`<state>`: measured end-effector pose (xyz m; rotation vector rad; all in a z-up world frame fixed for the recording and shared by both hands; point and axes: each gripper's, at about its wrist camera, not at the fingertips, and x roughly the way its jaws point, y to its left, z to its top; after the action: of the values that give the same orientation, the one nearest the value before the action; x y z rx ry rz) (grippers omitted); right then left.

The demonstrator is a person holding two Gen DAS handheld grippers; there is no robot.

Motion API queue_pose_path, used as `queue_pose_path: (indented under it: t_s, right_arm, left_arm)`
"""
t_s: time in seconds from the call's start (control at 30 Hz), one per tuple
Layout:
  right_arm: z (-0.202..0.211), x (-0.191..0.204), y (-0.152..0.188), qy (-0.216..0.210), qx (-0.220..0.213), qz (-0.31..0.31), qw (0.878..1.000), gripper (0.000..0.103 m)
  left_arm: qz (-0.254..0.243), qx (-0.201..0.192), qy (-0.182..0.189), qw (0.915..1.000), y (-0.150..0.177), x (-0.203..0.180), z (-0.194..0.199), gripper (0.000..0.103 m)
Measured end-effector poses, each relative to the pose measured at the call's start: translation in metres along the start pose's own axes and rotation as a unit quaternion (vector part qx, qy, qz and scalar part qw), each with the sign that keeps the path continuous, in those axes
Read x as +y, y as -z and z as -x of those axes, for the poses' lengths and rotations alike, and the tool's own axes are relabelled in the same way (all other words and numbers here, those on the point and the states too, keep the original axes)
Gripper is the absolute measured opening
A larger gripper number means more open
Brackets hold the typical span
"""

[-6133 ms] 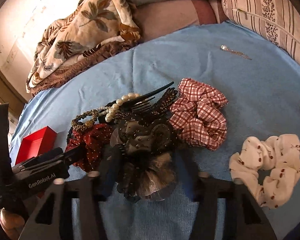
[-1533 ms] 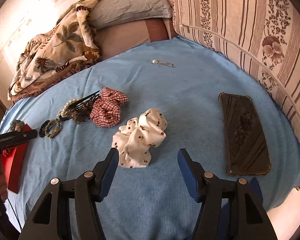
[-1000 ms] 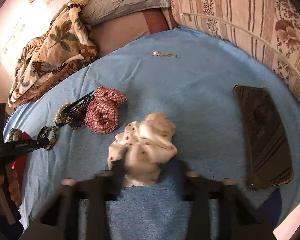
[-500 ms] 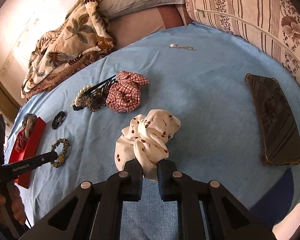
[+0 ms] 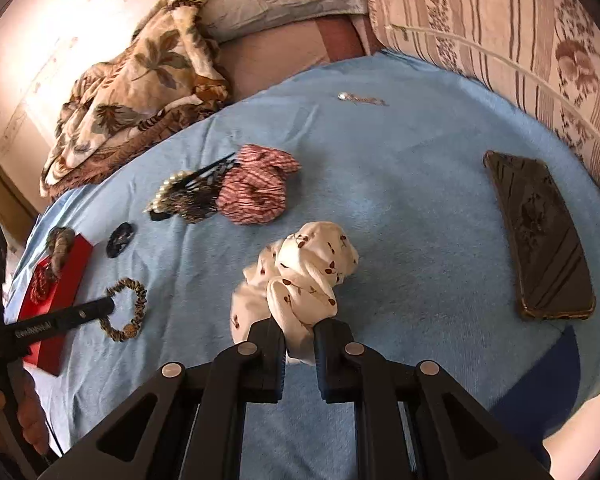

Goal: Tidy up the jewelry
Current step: 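Grasp the leopard-print hair tie with the left gripper while the right grasps the cherry scrunchie, then carry the hair tie and cherry scrunchie into the red tray and release both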

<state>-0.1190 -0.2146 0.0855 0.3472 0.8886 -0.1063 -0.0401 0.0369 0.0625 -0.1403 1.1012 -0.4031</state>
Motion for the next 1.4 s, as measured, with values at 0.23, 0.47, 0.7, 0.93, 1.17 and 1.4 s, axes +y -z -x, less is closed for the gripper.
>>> queue_pose_path:
  t_s: [0.23, 0.47, 0.7, 0.93, 1.17, 1.4]
  right_arm:
    - [0.025, 0.051, -0.008, -0.032, -0.012, 0.049, 0.998, 0.012]
    - [0.031, 0.148, -0.015, -0.105, -0.003, 0.132, 0.986, 0.012]
    - [0.015, 0.252, -0.01, -0.195, 0.042, 0.175, 0.964, 0.012]
    - [-0.031, 0.326, 0.019, -0.227, 0.11, 0.202, 0.946, 0.013]
    - [-0.07, 0.34, 0.041, -0.211, 0.166, 0.194, 0.943, 0.015]
    - [-0.064, 0.346, 0.046, -0.196, 0.157, 0.215, 0.944, 0.045]
  left_arm:
    - [0.068, -0.072, 0.0, 0.9951, 0.018, 0.056, 0.084, 0.005]
    - [0.166, -0.108, -0.097, 0.9753, 0.046, 0.153, 0.134, 0.005]
    - [0.218, -0.121, -0.168, 0.9538, 0.067, 0.215, 0.152, 0.005]
    - [0.237, -0.119, -0.172, 0.9486, 0.079, 0.244, 0.149, 0.005]
    - [0.257, -0.132, -0.158, 0.9442, 0.085, 0.261, 0.155, 0.018]
    - [0.256, -0.16, -0.158, 0.9401, 0.087, 0.253, 0.174, 0.034]
